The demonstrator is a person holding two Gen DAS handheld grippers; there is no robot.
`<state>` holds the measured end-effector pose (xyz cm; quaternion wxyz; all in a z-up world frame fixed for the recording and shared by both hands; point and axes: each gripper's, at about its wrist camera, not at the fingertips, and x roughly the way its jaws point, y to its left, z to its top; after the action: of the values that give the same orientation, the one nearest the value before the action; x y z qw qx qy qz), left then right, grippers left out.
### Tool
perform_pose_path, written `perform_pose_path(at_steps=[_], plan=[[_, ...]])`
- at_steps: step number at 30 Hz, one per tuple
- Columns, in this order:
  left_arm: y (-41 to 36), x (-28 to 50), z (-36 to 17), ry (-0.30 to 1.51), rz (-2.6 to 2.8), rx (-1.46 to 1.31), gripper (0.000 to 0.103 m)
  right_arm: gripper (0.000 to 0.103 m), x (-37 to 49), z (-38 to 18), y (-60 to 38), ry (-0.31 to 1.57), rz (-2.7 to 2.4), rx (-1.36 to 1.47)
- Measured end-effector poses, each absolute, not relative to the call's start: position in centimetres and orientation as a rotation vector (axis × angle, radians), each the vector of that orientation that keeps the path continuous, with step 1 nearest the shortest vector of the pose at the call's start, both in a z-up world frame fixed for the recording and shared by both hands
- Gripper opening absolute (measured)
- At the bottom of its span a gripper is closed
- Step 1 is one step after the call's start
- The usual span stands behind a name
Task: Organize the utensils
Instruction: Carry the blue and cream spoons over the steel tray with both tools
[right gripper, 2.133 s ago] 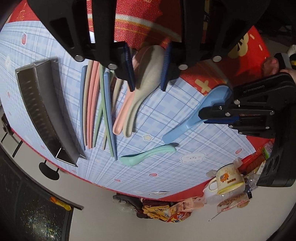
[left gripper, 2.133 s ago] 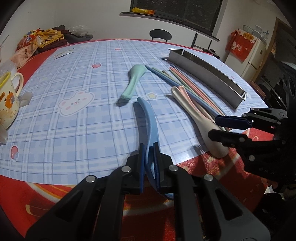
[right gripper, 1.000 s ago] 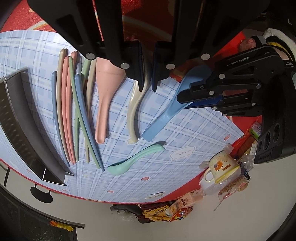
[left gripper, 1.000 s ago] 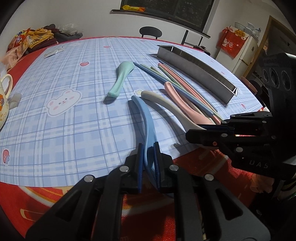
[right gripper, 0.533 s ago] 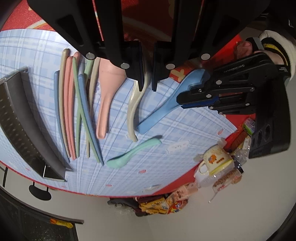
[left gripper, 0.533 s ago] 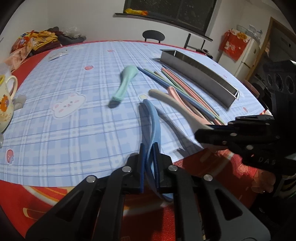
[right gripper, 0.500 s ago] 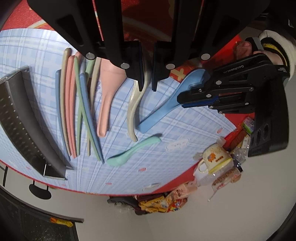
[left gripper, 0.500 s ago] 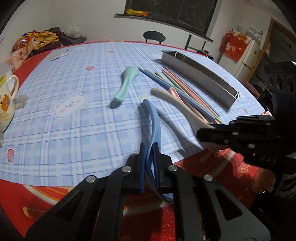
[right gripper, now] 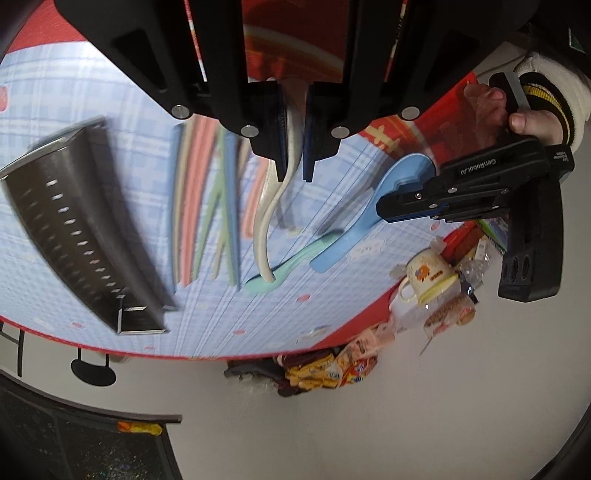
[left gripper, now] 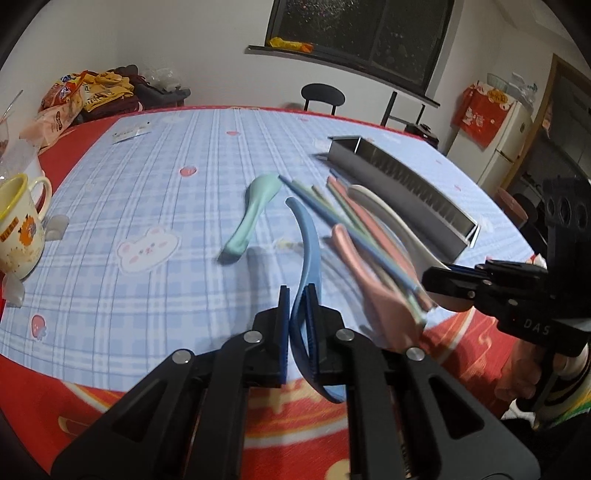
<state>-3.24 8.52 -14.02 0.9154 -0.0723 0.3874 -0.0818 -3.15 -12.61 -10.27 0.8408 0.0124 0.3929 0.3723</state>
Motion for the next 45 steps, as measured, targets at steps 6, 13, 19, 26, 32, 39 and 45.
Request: perform_pose_path(at_steps=[6, 13, 19, 26, 32, 39, 45], plan=[[5.8, -0.9, -12.6, 0.780, -0.188, -0.185, 0.012, 0.009, -0.9, -9.1, -16.7, 0.772, 0.753, 0.048], [0.7, 3.8, -11.4, 0.779, -0.221, -0.212, 0.012, 0.009, 2.6, -8.0, -22.2, 0.706, 0.704, 0.032], [-3.6, 8.9, -11.0, 0.813, -0.237, -0.292, 0.012, 0.009, 6.7, -8.7, -25.1, 0.731, 0.696, 0.019], [-5.6, 14.9, -11.5, 0.844, -0.170, -0.426, 0.012, 0.009, 9.6, -10.4, -25.6, 0.770, 0.689, 0.003], [-6.4, 18.5, -12.7, 0.867, -0.094, -0.438, 0.012, 0.009, 11.4, -11.6, -24.5, 0.811, 0.667, -0.026], [-7.1, 20.9, -14.1, 0.901, -0.056, -0.403, 0.012, 0.009, 11.4, -12.6, -24.1, 0.840, 0.662, -0.062], [-7.5, 22.0, -14.6, 0.914, -0.036, -0.383, 0.012, 0.009, 11.1, -12.9, -23.6, 0.842, 0.651, -0.094]])
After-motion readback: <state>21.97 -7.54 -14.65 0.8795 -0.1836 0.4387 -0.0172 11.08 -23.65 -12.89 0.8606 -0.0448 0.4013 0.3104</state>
